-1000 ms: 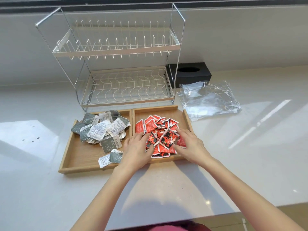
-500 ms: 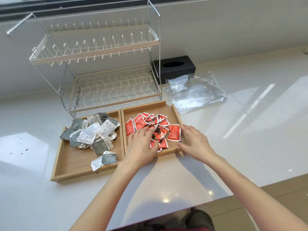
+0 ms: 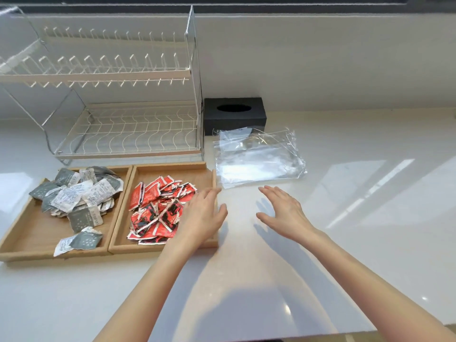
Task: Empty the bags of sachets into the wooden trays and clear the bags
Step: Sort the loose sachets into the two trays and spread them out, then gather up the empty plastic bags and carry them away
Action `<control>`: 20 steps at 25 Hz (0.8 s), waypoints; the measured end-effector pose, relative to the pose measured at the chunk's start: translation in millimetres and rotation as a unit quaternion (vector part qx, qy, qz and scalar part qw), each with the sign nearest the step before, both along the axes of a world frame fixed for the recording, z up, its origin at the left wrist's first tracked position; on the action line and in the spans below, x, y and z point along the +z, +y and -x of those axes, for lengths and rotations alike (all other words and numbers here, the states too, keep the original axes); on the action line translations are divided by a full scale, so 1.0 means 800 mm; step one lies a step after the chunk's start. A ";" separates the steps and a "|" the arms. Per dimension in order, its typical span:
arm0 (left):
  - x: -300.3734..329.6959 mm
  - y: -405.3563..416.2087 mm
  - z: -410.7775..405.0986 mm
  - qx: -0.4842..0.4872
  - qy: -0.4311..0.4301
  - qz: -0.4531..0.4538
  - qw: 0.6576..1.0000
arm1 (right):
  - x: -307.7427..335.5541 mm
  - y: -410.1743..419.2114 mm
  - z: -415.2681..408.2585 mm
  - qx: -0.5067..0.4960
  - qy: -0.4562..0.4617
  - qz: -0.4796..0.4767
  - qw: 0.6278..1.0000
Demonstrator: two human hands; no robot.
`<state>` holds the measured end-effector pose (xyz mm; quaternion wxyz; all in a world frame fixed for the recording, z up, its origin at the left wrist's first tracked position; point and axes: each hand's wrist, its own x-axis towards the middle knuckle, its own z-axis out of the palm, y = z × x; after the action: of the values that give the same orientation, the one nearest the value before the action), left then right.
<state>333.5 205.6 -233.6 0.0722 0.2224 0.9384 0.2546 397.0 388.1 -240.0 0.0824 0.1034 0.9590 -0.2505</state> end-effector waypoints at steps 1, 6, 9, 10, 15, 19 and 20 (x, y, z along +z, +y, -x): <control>-0.003 0.015 0.000 0.010 -0.022 -0.024 0.999 | -0.002 0.015 0.003 0.009 -0.003 -0.002 1.000; -0.020 0.088 0.008 0.180 -0.277 -0.226 0.916 | -0.007 0.081 0.032 0.036 -0.001 -0.005 0.999; -0.018 0.123 0.023 0.313 -0.467 -0.448 0.695 | -0.006 0.113 0.065 0.048 0.004 -0.001 0.999; -0.017 0.133 0.028 0.345 -0.494 -0.485 0.634 | -0.004 0.124 0.081 0.054 0.007 -0.003 0.998; -0.019 0.173 0.063 0.415 -0.508 -0.513 0.554 | 0.011 0.173 0.192 0.077 0.035 -0.023 0.996; -0.028 0.191 0.084 0.450 -0.479 -0.507 0.557 | -0.001 0.191 0.264 0.080 -0.011 -0.053 0.995; -0.032 0.192 0.088 0.455 -0.477 -0.506 0.557 | -0.007 0.193 0.276 0.084 -0.019 -0.062 0.994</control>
<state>263.0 358.9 -259.5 0.2593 -0.3877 0.4606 0.7552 176.5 542.8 -245.3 0.1153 0.0318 0.9763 -0.1805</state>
